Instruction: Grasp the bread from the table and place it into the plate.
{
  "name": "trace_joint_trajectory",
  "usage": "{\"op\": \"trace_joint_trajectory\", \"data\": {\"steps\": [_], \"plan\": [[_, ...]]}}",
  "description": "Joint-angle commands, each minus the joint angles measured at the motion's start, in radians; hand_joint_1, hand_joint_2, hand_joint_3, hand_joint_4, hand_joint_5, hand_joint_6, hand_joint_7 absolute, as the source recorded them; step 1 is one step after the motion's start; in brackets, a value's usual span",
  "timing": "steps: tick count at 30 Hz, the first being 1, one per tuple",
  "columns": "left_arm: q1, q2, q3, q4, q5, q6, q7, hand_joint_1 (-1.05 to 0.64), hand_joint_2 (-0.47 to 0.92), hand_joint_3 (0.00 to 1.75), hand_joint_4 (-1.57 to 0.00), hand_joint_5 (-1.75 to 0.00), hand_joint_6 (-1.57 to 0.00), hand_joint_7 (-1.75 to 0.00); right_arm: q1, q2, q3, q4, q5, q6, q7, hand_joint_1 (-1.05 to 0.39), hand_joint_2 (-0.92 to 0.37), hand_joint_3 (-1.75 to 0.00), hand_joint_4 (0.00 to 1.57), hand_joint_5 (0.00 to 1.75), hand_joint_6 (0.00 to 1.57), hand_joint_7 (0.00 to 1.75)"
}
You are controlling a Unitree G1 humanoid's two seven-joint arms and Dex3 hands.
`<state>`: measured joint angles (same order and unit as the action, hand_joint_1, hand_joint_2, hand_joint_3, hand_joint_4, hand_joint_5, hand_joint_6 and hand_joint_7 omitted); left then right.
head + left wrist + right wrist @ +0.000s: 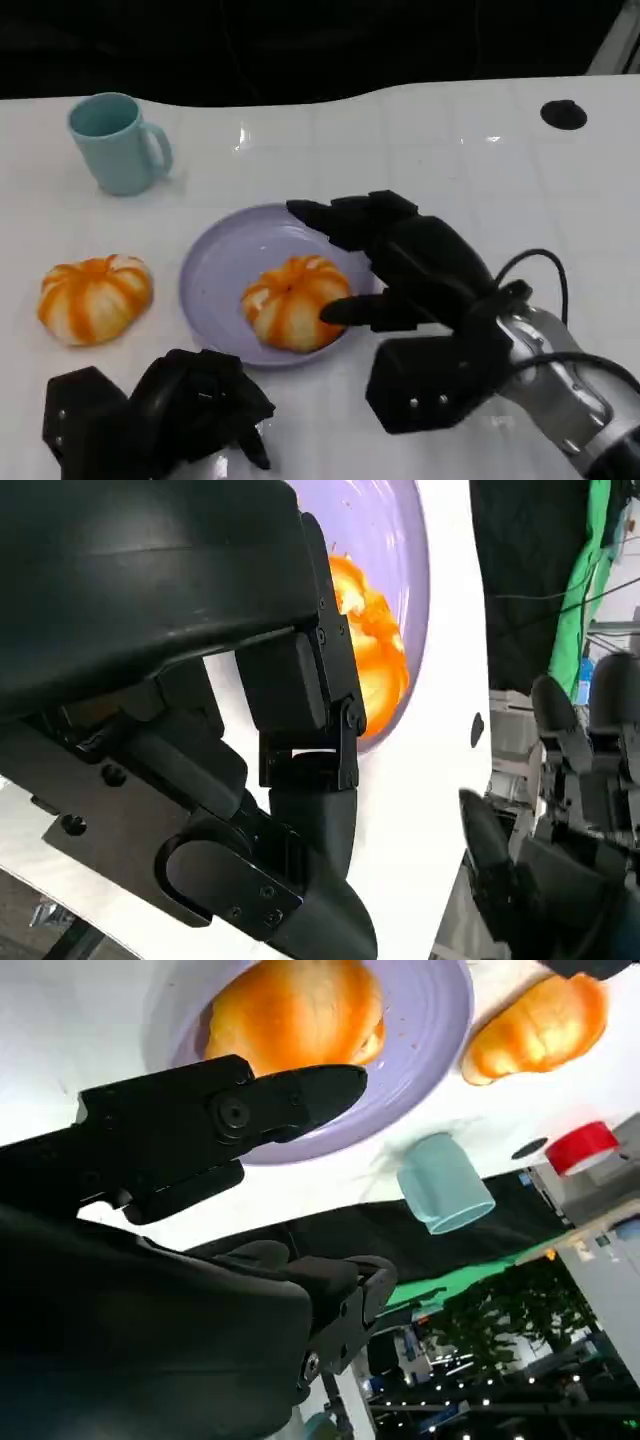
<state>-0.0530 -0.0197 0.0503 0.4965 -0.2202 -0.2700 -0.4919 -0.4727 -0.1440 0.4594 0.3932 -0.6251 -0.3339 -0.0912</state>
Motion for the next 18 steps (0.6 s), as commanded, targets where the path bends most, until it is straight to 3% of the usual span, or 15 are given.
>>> {"op": "trace_joint_trajectory", "data": {"steps": [1, 6, 11, 13, 14, 15, 16, 18], "plan": [[-0.001, 0.004, 0.000, -0.005, 0.001, 0.014, 0.015, -1.05, 0.77, 0.00, -1.57, -0.85, -1.57, -0.55, 0.045, -0.032, -0.037, -0.046, 0.031, -0.040, -0.016, -0.49, -0.92, -0.08, 0.15, 0.59, 0.40, 0.09], [-0.007, 0.005, 0.000, 0.003, -0.002, 0.009, 0.011, -1.05, 0.78, 0.00, -1.57, -0.85, -1.57, -0.55, 0.096, -0.041, -0.074, -0.089, 0.061, -0.065, -0.016, -0.47, -0.92, -0.11, 0.23, 0.66, 0.49, 0.12], [-0.007, 0.004, 0.003, 0.004, -0.003, 0.005, 0.011, -1.05, 0.77, 0.00, -1.57, -0.84, -1.57, -0.55, 0.156, -0.030, -0.123, -0.100, 0.137, -0.141, -0.032, -0.36, -0.92, -0.09, 0.40, 0.77, 0.62, 0.17], [-0.004, 0.006, 0.001, -0.001, -0.001, 0.007, 0.012, -1.05, 0.77, 0.00, -1.57, -0.85, -1.57, -0.55, 0.182, -0.019, -0.146, -0.093, 0.194, -0.189, -0.034, -0.27, -0.92, -0.11, 0.66, 0.95, 0.81, 0.28], [-0.003, 0.006, 0.001, -0.002, -0.001, 0.007, 0.010, -1.05, 0.77, 0.00, -1.57, -0.85, -1.57, -0.55, 0.192, -0.016, -0.155, -0.087, 0.213, -0.212, -0.037, -0.24, -0.88, -0.19, 0.71, 1.04, 0.84, 0.39], [-0.002, 0.006, 0.002, -0.002, -0.002, 0.007, 0.009, -1.05, 0.77, 0.00, -1.57, -0.85, -1.57, -0.55, 0.198, -0.015, -0.161, -0.082, 0.222, -0.228, -0.038, -0.21, -0.78, -0.40, 0.73, 1.20, 0.83, 0.58], [-0.002, 0.006, 0.002, -0.002, -0.004, 0.006, 0.008, -1.05, 0.77, 0.00, -1.57, -0.85, -1.57, -0.55, 0.204, -0.016, -0.167, -0.075, 0.231, -0.247, -0.038, -0.18, -0.61, -0.73, 0.73, 1.33, 0.78, 0.81], [0.000, 0.006, 0.002, -0.004, -0.005, 0.004, 0.005, -1.05, 0.77, 0.00, -1.57, -0.86, -1.57, -0.55, 0.214, -0.021, -0.177, -0.061, 0.244, -0.283, -0.038, -0.14, -0.44, -1.04, 0.70, 1.54, 0.72, 1.10]]}}
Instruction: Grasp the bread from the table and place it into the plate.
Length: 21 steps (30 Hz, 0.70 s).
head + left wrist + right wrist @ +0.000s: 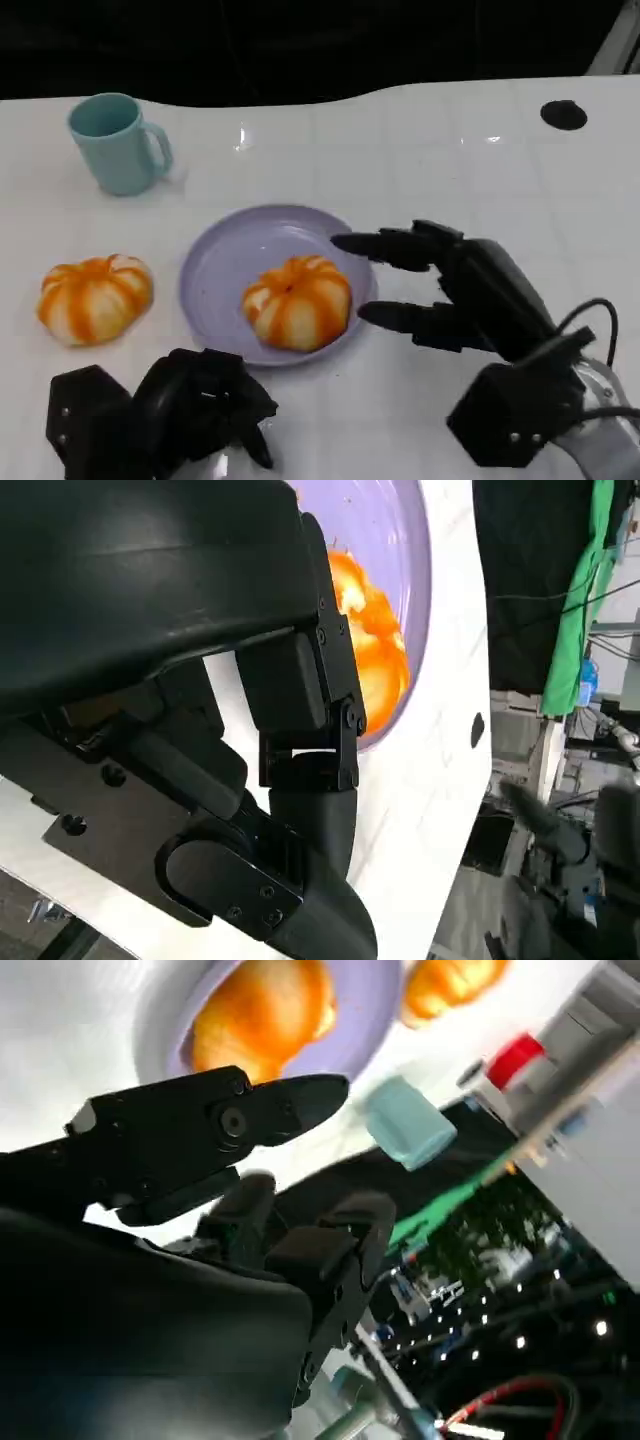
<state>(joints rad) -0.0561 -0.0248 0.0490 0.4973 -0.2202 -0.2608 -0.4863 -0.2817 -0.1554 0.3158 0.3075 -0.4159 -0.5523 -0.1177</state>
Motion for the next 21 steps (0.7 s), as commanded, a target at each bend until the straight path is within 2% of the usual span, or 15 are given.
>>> {"op": "trace_joint_trajectory", "data": {"steps": [1, 3, 5, 16, 21], "plan": [[0.003, 0.010, 0.003, -0.005, -0.006, -0.005, -0.002, -1.05, 0.78, 0.00, -1.57, -0.86, -1.57, -0.55, 0.030, -0.015, -0.042, 0.030, 0.039, -0.081, -0.011, -0.13, -0.39, -1.13, 0.66, 1.65, 0.68, 1.26], [0.005, 0.010, 0.003, -0.009, -0.007, -0.001, -0.001, -1.05, 0.77, 0.00, -1.57, -0.86, -1.57, -0.55, 0.043, -0.025, -0.056, 0.031, 0.037, -0.099, -0.009, -0.14, -0.38, -1.16, 0.64, 1.72, 0.63, 1.39], [0.008, 0.010, 0.001, -0.016, -0.006, 0.005, 0.001, -1.05, 0.77, 0.00, -1.57, -0.86, -1.57, -0.55, 0.058, -0.035, -0.067, 0.023, 0.033, -0.106, -0.006, -0.15, -0.37, -1.16, 0.64, 1.74, 0.61, 1.44], [0.010, 0.009, 0.001, -0.030, -0.006, 0.020, 0.004, -1.05, 0.77, 0.00, -1.57, -0.84, -1.57, -0.55, 0.167, -0.069, -0.108, -0.028, 0.082, -0.108, 0.065, -0.20, -0.44, -1.09, 0.65, 1.75, 0.57, 1.47], [0.005, 0.008, 0.002, -0.023, -0.010, 0.015, -0.002, -1.05, 0.77, 0.00, -1.57, -0.85, -1.57, -0.55, 0.219, -0.079, -0.119, -0.039, 0.100, -0.122, 0.089, -0.21, -0.43, -1.09, 0.64, 1.75, 0.57, 1.48]]}}
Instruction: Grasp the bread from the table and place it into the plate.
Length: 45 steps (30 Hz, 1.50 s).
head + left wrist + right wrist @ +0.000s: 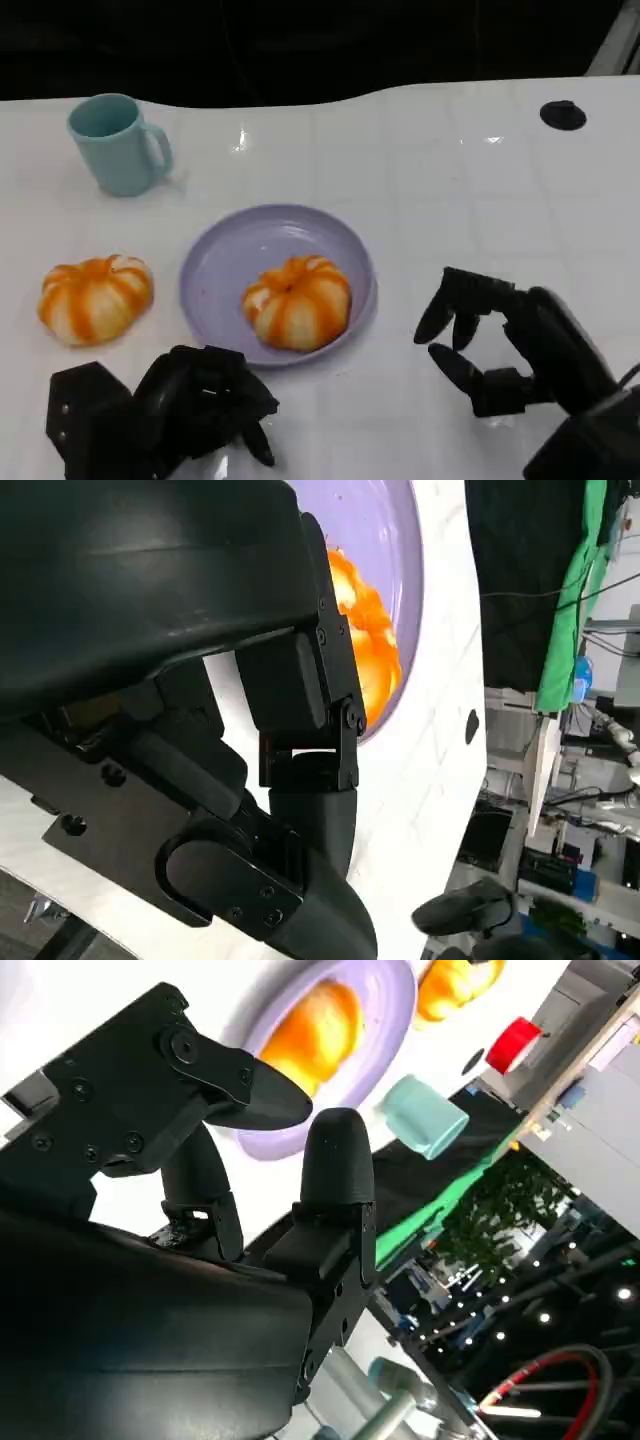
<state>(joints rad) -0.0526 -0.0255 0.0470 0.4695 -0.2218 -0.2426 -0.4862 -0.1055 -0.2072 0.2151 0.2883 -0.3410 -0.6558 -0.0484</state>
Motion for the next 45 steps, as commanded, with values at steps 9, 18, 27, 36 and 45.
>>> {"op": "trace_joint_trajectory", "data": {"steps": [9, 18, 27, 36, 45], "plan": [[0.001, 0.016, 0.007, 0.004, -0.008, -0.002, -0.004, -1.05, 0.77, 0.01, -1.57, -0.84, -1.57, -0.54, 0.133, -0.043, -0.034, -0.030, 0.014, -0.063, 0.009, -0.24, -0.41, -1.14, 0.64, 1.75, 0.57, 1.51], [0.005, 0.022, 0.013, 0.001, -0.018, -0.002, -0.015, -1.05, 0.78, 0.01, -1.57, -0.84, -1.57, -0.54, 0.165, -0.024, -0.051, -0.002, 0.002, -0.091, -0.022, -0.25, -0.45, -1.13, 0.63, 1.75, 0.56, 1.54], [0.011, 0.023, 0.005, -0.012, -0.001, -0.002, -0.001, -1.05, 0.79, 0.01, -1.57, -0.84, -1.57, -0.54, 0.161, -0.026, -0.060, 0.059, -0.032, -0.127, -0.074, -0.28, -0.46, -1.08, 0.62, 1.75, 0.55, 1.51], [-0.001, 0.025, 0.011, 0.008, -0.012, -0.007, -0.014, -1.05, 0.78, 0.01, -1.57, -0.84, -1.57, -0.53, 0.128, -0.030, -0.058, 0.131, -0.055, -0.180, -0.115, -0.31, -0.47, -1.07, 0.62, 1.75, 0.56, 1.50], [-0.002, 0.033, 0.015, 0.008, -0.010, -0.005, -0.012, -1.05, 0.78, 0.01, -1.57, -0.84, -1.57, -0.54, 0.125, -0.024, -0.053, 0.124, -0.083, -0.164, -0.137, -0.31, -0.47, -1.03, 0.59, 1.75, 0.57, 1.44]]}}
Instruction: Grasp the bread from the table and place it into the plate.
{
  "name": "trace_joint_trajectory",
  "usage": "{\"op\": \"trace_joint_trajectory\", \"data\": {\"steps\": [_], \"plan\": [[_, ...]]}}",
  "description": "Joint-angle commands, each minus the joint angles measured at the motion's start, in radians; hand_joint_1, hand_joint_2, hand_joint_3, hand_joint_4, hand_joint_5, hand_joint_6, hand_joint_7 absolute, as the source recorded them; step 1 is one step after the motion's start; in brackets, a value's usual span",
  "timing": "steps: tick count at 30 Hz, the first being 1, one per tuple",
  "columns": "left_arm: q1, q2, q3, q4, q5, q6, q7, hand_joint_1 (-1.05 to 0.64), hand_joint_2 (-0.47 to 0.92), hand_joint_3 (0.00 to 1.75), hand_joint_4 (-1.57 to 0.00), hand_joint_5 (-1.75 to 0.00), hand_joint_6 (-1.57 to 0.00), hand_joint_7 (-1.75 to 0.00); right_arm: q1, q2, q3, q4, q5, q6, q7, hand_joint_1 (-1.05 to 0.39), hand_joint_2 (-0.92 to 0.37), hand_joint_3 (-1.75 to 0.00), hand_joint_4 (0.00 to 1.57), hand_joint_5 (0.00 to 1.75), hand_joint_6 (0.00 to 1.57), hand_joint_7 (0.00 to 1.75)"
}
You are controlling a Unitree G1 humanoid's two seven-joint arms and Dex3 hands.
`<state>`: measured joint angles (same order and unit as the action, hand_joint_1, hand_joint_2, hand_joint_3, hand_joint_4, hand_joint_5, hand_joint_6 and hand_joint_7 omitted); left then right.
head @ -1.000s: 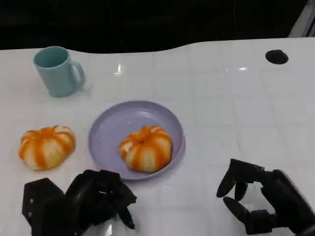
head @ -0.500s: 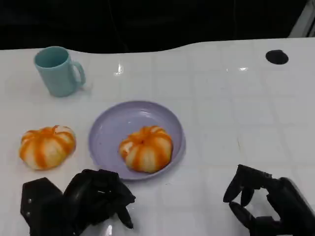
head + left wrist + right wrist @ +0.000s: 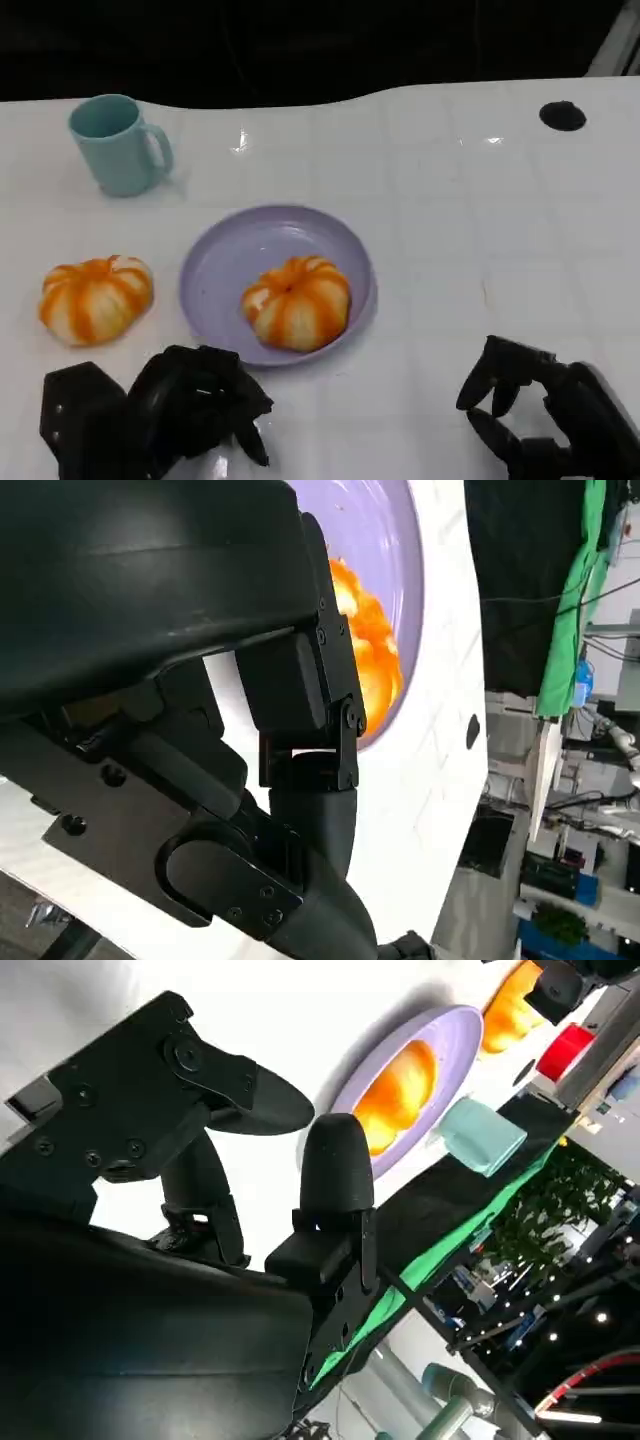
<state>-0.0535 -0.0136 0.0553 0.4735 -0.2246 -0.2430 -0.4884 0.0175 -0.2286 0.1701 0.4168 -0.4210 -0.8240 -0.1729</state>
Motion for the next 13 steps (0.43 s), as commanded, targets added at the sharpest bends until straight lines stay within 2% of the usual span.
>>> {"op": "trace_joint_trajectory", "data": {"steps": [1, 13], "plan": [[-0.001, 0.022, 0.007, 0.004, -0.007, -0.004, -0.010, -1.05, 0.79, 0.01, -1.57, -0.84, -1.57, -0.54, 0.002, -0.003, -0.007, -0.005, -0.004, 0.005, -0.012, -0.31, -0.47, -1.03, 0.59, 1.75, 0.57, 1.43], [0.000, 0.021, 0.007, 0.005, -0.008, -0.007, -0.008, -1.05, 0.79, 0.01, -1.57, -0.85, -1.57, -0.55, 0.004, -0.003, -0.009, -0.012, 0.013, 0.019, -0.001, -0.31, -0.48, -1.00, 0.60, 1.75, 0.58, 1.43]]}}
